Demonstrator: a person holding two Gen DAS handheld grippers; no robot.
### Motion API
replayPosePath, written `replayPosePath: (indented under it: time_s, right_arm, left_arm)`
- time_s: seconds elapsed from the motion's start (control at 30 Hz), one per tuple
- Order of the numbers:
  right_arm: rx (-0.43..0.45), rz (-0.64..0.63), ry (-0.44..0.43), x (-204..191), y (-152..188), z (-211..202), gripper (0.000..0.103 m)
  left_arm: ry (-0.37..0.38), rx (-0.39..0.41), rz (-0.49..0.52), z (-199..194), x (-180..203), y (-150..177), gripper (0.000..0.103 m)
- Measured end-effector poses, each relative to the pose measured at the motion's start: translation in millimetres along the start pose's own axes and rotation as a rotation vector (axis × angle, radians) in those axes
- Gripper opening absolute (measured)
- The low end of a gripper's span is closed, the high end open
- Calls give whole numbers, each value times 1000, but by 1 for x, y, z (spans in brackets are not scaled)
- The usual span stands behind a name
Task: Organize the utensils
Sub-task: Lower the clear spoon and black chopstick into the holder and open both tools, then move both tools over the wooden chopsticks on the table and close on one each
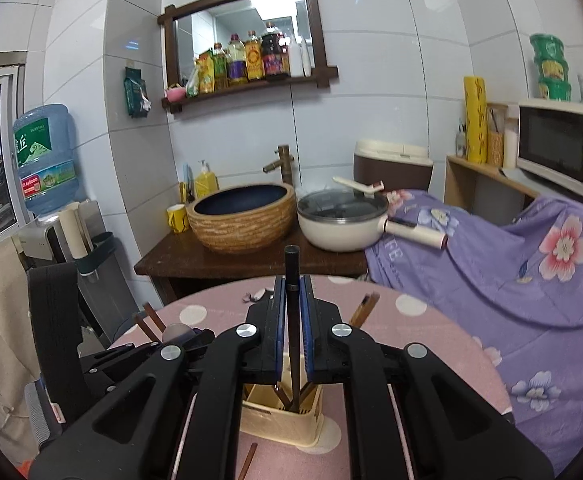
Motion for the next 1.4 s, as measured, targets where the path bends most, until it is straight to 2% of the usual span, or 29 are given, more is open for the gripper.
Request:
replayPosePath:
  time_s: [0.33, 0.43, 0.47, 0.5, 0.53, 0.57, 0.63, 0.7, 0.77, 0.83, 0.9, 0.97, 1.03, 1.1, 1.2, 1.4]
  right_arm:
    - [-86, 3, -3, 7, 30, 23, 8]
    - [-85, 2, 0, 9, 32, 21, 8]
    - [-80, 4, -3, 11, 32, 19, 9]
    - [-78, 4, -3, 12, 33, 17, 10]
    - [-73, 4, -4, 13, 32, 13, 16]
    - [-65, 2, -7, 14, 32, 8, 28]
    - [-31, -10, -4, 15, 33, -7, 45]
    - [-14, -26, -8, 13, 35, -21, 45]
    - [-18, -38, -22, 10, 42, -37, 45]
    - [-40, -49, -35, 6, 52, -48, 45]
    - [-82, -45, -43, 2, 66, -53, 45]
    - [-131, -20, -46, 1, 82, -54, 45]
    - [-187, 8, -55, 2, 100, -50, 45]
    - [-237, 13, -50, 0, 121, -44, 45]
    - [-295, 4, -49, -4, 150, -36, 45]
    - [-381, 14, -45, -8, 188, -17, 45]
  left_arm:
    - [1, -46, 53, 12, 0, 20, 11]
    - [-18, -24, 80, 3, 3, 23, 33]
    - [-18, -4, 86, -4, 4, 24, 45]
    - [-18, 11, 89, -10, 4, 25, 51]
    - [-11, 26, 94, -19, 4, 28, 52]
    - [-3, 33, 98, -26, 5, 30, 56]
    - [6, 40, 102, -40, 5, 37, 66]
    - [-4, 58, 102, -59, 3, 48, 78]
    - [-13, 67, 106, -72, -1, 59, 83]
    - [-65, 45, 118, -79, -7, 73, 87]
    - [-125, 6, 121, -79, -13, 87, 87]
    - [-182, -66, 113, -72, -22, 106, 87]
    - [-204, -137, 89, -61, -32, 126, 83]
    - [-197, -199, 71, -52, -38, 143, 62]
    - [-186, -283, 52, -36, -43, 165, 45]
    - [-185, -333, 50, -16, -43, 186, 34]
Point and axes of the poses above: each gripper's, at about its wrist camera, not at the fingertips, and z roughly the way its jaws point, x to its right, y to its underside, the point moved 1 cm from there along z, roughly the way its jaws point, and after that the axes turned 1 degree about z, right-handed, at the moved point
